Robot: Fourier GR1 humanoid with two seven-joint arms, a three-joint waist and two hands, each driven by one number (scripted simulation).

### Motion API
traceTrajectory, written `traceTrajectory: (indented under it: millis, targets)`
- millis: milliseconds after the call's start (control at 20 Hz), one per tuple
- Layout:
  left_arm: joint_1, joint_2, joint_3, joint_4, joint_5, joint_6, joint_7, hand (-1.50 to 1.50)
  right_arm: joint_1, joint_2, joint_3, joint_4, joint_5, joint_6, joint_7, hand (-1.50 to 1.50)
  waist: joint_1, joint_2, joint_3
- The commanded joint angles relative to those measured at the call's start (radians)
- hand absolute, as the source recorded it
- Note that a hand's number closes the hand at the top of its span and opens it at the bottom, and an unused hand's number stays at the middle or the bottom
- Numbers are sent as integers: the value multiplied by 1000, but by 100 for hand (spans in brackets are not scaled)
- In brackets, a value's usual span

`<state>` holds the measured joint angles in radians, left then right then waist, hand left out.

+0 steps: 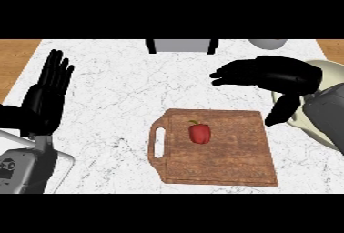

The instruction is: Pick the bell pepper from the cutting board and place it in the pot

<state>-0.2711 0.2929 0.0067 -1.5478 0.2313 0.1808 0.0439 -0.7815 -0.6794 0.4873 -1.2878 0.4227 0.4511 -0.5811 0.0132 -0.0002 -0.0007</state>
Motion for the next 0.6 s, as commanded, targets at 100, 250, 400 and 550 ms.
traceTrajectory:
  millis: [100, 250, 400, 550]
  targets:
    - [-17, -31, 1, 33, -23, 9, -16, 0, 9, 135, 78, -109, 128, 37, 205, -150, -14, -1, 0]
    - [-17, -3, 37, 58, -1, -36, -33, 0, 28, 118, 93, -157, 170, 110, 258, -150, -18, -2, 0]
    - [2, -33, 21, 3, -24, -2, -4, 0, 12, 173, 58, -73, 211, 142, 281, -150, -8, 0, 0]
    - [-39, -45, 20, 74, -35, -22, -42, 0, 94, 203, 97, -125, 273, 134, 342, -150, -16, 0, 0]
